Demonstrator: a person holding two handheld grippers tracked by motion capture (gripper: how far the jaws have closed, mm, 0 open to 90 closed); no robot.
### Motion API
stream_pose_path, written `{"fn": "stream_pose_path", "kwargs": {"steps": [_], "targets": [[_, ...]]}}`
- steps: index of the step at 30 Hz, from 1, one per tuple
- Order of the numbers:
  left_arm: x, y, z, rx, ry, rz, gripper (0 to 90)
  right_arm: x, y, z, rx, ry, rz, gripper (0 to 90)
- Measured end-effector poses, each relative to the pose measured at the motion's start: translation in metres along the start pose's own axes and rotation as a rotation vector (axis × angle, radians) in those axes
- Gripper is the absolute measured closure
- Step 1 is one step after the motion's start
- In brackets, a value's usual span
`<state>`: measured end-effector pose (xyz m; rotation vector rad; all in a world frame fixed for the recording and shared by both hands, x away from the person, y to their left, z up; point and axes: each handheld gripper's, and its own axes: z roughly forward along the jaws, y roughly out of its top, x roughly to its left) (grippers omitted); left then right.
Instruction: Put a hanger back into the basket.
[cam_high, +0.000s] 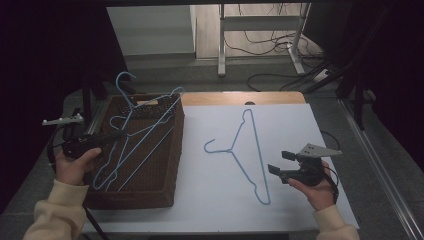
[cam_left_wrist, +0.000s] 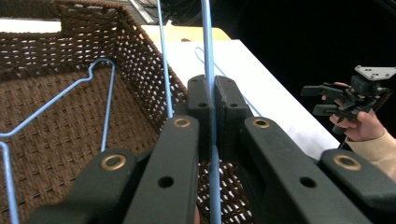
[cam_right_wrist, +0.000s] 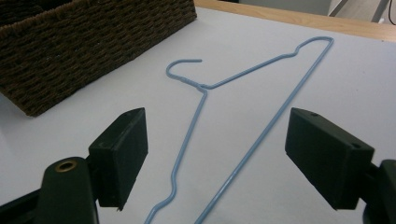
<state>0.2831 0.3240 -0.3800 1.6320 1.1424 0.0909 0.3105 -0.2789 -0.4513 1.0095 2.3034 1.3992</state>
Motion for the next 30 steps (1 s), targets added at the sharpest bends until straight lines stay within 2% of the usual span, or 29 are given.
{"fn": "stream_pose_path", "kwargs": {"steps": [9,20,30], "targets": [[0.012,-0.001,0.002,0.011,0.030,0.000,86.4,0.001,0.000,0.001,0.006,-0.001,-0.002,21.5],[0.029,-0.007,0.006,0.023,0.049,-0.024,86.4,0.001,-0.001,0.002,0.013,-0.001,-0.005,21.5],[0.038,-0.015,0.016,0.064,0.062,-0.033,86.4,0.001,-0.001,0.003,0.018,0.002,-0.007,21.5]]}}
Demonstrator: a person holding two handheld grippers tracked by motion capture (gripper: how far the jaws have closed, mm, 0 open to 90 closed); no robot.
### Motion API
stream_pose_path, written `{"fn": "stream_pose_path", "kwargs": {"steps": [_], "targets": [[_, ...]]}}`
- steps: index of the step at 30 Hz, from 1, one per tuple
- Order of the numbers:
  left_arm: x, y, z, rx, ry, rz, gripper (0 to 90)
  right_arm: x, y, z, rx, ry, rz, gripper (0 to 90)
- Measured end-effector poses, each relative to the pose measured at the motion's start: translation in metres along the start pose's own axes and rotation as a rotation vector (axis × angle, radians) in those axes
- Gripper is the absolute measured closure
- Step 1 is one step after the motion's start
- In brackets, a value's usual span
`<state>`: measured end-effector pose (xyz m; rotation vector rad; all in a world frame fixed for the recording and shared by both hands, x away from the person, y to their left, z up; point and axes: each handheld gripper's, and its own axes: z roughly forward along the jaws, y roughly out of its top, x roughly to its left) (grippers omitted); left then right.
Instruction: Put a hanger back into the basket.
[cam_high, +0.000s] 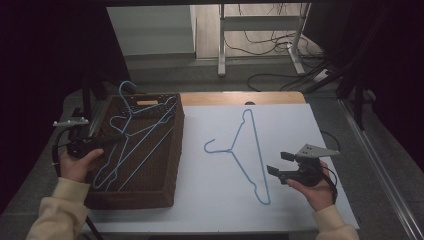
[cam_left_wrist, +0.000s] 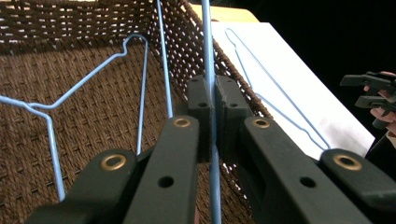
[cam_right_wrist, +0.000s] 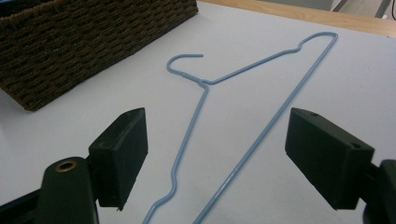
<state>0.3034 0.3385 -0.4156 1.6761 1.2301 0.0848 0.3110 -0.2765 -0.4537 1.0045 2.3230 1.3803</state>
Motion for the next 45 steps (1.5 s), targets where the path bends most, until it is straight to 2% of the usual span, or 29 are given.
{"fn": "stream_pose_path", "kwargs": {"steps": [9,17,19,21,22,25,26,28,32,35,38,42,45], "targets": [[0.008,-0.010,0.015,0.041,0.001,-0.026,86.4,0.000,0.000,0.000,0.003,0.001,0.000,21.5],[0.017,-0.018,0.025,0.081,0.032,-0.048,86.3,0.000,0.000,0.000,0.004,0.000,0.000,21.5],[0.018,-0.019,0.026,0.100,0.069,-0.053,86.1,0.000,0.000,0.000,0.004,0.000,0.001,21.6],[0.019,-0.018,0.026,0.115,0.138,-0.046,83.0,0.000,0.000,0.000,0.003,0.000,-0.001,21.5],[0.020,-0.018,0.025,0.115,0.171,-0.048,78.2,0.000,0.000,0.000,0.003,0.001,-0.001,21.6],[0.017,-0.016,0.022,0.092,0.234,-0.029,64.4,0.000,0.000,0.000,0.003,0.001,-0.002,21.5],[0.015,-0.015,0.021,0.081,0.250,-0.021,58.4,0.000,0.000,0.000,0.003,0.001,-0.002,21.5],[0.009,-0.013,0.018,0.059,0.264,0.005,52.7,0.000,0.000,0.000,0.004,0.001,-0.002,21.5],[-0.008,-0.010,0.014,0.041,0.254,0.066,42.5,0.000,0.000,0.001,0.005,0.001,-0.003,21.4],[-0.027,-0.010,0.016,0.047,0.223,0.116,34.3,0.001,0.000,0.001,0.005,0.001,-0.004,21.3],[-0.046,-0.012,0.021,0.042,0.163,0.161,29.5,0.000,0.000,0.001,0.007,0.001,-0.003,21.2],[-0.069,-0.017,0.032,0.045,0.088,0.197,26.5,0.000,0.000,0.001,0.012,-0.001,-0.003,21.0],[-0.083,-0.022,0.041,0.054,0.052,0.223,25.8,0.000,0.000,0.001,0.017,-0.001,-0.003,20.9]]}}
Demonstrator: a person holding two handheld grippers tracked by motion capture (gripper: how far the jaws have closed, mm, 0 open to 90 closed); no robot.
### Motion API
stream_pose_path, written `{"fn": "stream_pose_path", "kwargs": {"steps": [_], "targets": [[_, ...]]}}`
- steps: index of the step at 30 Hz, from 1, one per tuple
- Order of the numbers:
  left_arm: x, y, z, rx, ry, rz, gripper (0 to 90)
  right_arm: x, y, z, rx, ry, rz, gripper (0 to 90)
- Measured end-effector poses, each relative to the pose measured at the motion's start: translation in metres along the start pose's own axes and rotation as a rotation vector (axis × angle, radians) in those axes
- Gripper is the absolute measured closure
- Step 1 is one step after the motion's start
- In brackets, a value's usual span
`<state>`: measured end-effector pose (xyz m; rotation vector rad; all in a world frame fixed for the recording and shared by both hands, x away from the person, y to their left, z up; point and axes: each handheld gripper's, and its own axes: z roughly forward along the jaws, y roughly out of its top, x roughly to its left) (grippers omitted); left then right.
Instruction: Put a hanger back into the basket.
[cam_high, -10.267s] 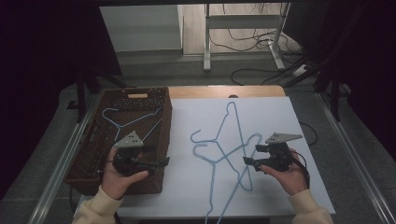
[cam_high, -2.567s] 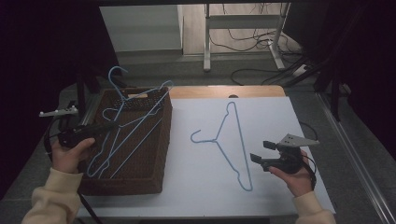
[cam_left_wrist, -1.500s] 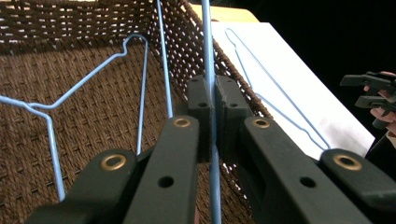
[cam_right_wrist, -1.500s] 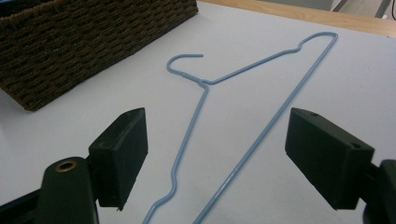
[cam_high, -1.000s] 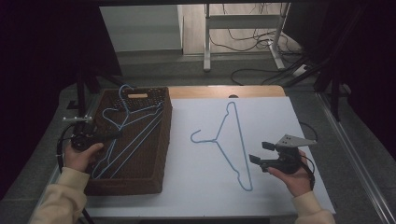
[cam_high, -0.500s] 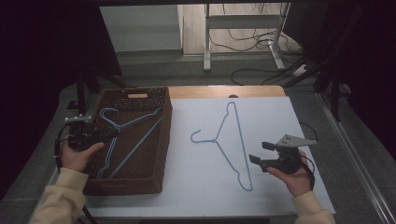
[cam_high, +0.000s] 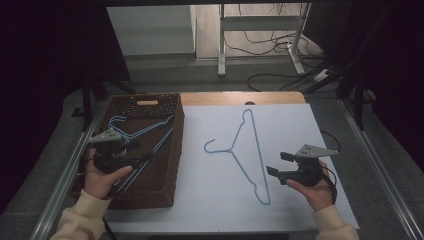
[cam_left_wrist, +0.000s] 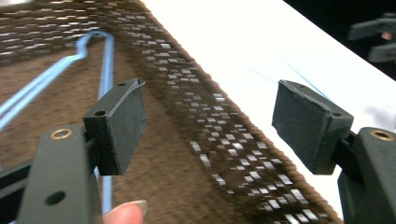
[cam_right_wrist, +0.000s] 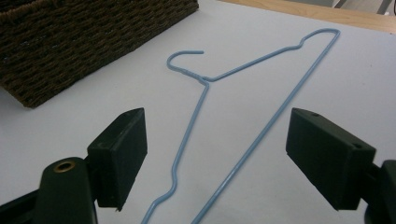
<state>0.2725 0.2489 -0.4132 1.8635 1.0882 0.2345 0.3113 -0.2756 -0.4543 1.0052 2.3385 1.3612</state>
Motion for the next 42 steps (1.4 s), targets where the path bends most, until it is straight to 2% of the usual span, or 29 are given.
{"fn": "stream_pose_path", "kwargs": {"steps": [8,11,17,26,31,36,42], "targets": [[-0.032,-0.001,0.021,0.022,-0.062,0.051,25.3,0.002,0.000,0.003,0.027,-0.007,-0.017,20.7],[-0.040,-0.001,0.026,0.027,-0.070,0.060,25.0,0.003,-0.001,0.004,0.036,-0.007,-0.020,20.4],[-0.048,-0.004,0.029,0.027,-0.075,0.075,24.8,0.005,0.000,0.006,0.059,0.003,-0.019,19.0],[-0.049,-0.008,0.027,0.031,-0.065,0.075,24.7,0.003,0.003,0.008,0.099,-0.015,0.014,18.1],[-0.047,-0.008,0.027,0.029,-0.065,0.072,24.7,0.003,0.004,0.010,0.157,-0.040,0.008,26.3],[-0.049,-0.008,0.027,0.032,-0.068,0.077,24.6,0.007,0.005,0.012,0.232,-0.034,-0.022,38.6],[-0.047,-0.008,0.027,0.036,-0.067,0.072,24.5,0.016,0.002,0.027,0.349,0.000,-0.065,62.6]]}}
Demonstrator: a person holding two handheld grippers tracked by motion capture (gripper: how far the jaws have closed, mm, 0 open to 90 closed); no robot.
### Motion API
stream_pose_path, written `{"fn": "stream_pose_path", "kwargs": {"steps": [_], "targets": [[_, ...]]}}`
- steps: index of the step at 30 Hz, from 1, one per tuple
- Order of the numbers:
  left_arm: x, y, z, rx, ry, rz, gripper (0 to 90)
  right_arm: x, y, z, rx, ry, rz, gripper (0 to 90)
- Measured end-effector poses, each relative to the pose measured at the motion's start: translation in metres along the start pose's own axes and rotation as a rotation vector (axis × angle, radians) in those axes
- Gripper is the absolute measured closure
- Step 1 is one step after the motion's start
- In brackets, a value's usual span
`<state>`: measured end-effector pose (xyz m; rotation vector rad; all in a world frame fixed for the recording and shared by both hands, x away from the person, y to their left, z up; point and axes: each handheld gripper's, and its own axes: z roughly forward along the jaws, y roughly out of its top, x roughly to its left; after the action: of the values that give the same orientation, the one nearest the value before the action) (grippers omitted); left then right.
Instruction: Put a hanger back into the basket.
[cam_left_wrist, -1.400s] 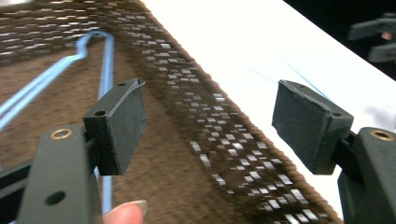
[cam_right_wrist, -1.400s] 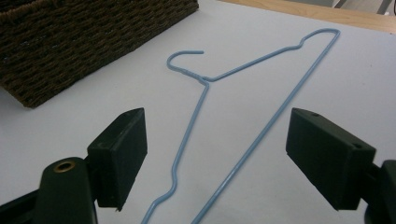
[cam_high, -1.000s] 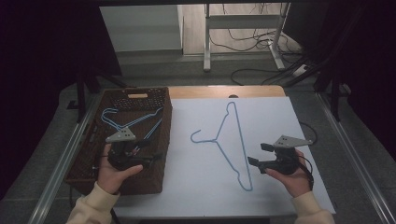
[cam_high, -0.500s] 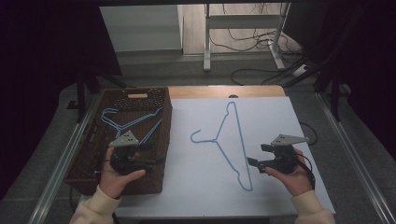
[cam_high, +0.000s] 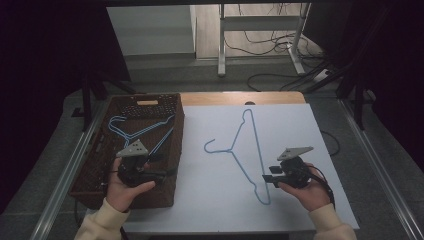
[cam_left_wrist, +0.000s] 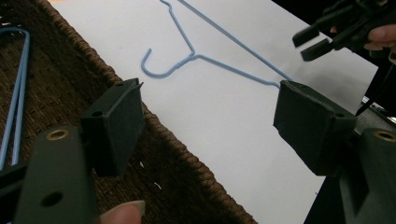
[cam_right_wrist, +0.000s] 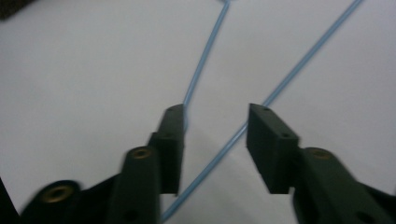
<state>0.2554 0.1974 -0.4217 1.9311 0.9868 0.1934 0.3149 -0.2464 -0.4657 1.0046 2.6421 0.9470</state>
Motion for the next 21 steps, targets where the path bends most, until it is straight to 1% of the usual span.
{"fn": "stream_pose_path", "kwargs": {"steps": [4,6,8,9,11,13,16,19,21], "targets": [[0.000,-0.001,-0.001,-0.003,0.000,0.001,24.5,0.007,0.004,0.014,0.083,0.004,-0.034,80.5],[0.000,-0.001,-0.002,-0.004,0.002,0.000,24.5,0.010,0.006,0.022,0.122,0.017,-0.052,86.6],[0.000,-0.001,-0.002,-0.004,0.002,-0.002,24.5,0.014,0.007,0.029,0.174,0.022,-0.079,90.0],[0.000,-0.001,-0.002,-0.004,0.002,-0.003,24.6,0.016,0.007,0.032,0.197,0.021,-0.089,90.0],[0.000,-0.001,-0.003,-0.004,0.001,-0.002,24.6,0.020,0.005,0.037,0.231,0.039,-0.100,90.0],[0.000,-0.002,-0.003,-0.005,0.000,-0.002,24.6,0.024,0.001,0.039,0.254,0.064,-0.109,90.0],[-0.001,-0.002,-0.003,-0.006,-0.001,-0.002,24.6,0.030,-0.006,0.039,0.287,0.074,-0.119,90.0],[0.000,-0.002,-0.003,-0.005,-0.002,-0.002,24.6,0.032,-0.011,0.037,0.283,0.087,-0.109,90.0],[0.000,-0.002,-0.003,-0.005,-0.004,-0.003,24.6,0.034,-0.012,0.036,0.282,0.096,-0.111,90.0]]}}
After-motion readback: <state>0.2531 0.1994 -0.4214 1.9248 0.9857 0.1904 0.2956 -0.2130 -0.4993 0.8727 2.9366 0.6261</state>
